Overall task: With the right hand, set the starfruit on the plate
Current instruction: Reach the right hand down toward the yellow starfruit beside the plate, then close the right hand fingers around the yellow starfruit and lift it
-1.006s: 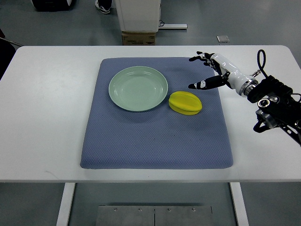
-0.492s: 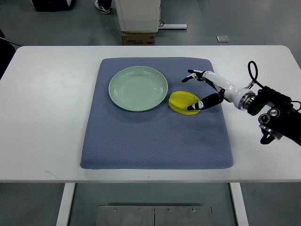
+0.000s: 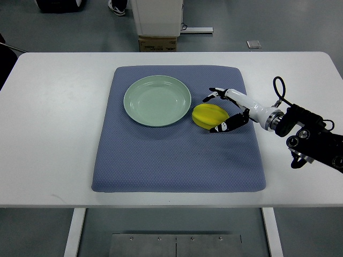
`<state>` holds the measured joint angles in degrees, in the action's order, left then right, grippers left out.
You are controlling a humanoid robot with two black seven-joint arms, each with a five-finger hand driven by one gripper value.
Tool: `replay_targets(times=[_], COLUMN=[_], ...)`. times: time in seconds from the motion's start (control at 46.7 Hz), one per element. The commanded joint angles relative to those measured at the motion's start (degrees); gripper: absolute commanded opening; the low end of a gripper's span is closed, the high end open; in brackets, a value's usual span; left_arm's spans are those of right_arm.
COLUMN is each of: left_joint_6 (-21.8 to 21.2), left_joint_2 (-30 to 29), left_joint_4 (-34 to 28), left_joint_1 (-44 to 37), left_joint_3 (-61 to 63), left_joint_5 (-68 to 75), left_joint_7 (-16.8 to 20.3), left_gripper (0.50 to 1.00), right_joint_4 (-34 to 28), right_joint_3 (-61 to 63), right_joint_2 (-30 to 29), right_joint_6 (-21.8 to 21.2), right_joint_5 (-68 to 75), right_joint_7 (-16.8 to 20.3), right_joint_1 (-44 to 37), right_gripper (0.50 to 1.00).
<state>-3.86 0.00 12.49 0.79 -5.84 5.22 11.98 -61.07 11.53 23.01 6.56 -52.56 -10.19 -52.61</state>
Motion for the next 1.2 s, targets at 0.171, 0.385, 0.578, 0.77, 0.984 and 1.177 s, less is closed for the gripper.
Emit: replay_targets(times=[0.171,0.385,0.578,0.77,0.984,1.177], left_joint_6=[-0.01,-0.01,-0.01,-0.01,-0.01,-0.01], left_joint_2=[0.0,0.0,0.0,0.0,0.0,0.0], left_joint_4=[-0.01,-0.01,-0.01,-0.01,-0.01,-0.01], left_joint_1=[0.0,0.0,0.0,0.0,0.0,0.0], left_joint_3=[0.04,0.04,0.04,0.04,-0.05,-0.05], left_joint_5=[0.05,0.05,0.05,-0.03,0.05,-0.03], left_joint_7=[-0.03,-0.03,-0.03,0.06,0.06,-0.03], left_gripper=[1.0,1.0,1.0,1.0,1.0,1.0], right_joint_4=[2.1,3.07,3.59,4.12,4.56,5.0], right_joint_3=[-0.02,-0.54,-1.42,-1.42,-1.34,-0.9], right_joint_2=[-1.83,-2.18,-2.18,-2.18,-2.09,-2.09], right_joint_6=[0.73,0.73,1.08,1.44,1.44,1.53], right_joint_5=[-0.08,-0.08,-0.26,-0.26,-0.26,-0.17], right_joint_7=[0.61,0.7,0.61,0.35,0.26,0.26], right_joint_1=[-0.04,0.23,0.32,0.49,0.49,0.32], right_gripper=[0.952,0.91,0.857,0.719,0.56,0.5])
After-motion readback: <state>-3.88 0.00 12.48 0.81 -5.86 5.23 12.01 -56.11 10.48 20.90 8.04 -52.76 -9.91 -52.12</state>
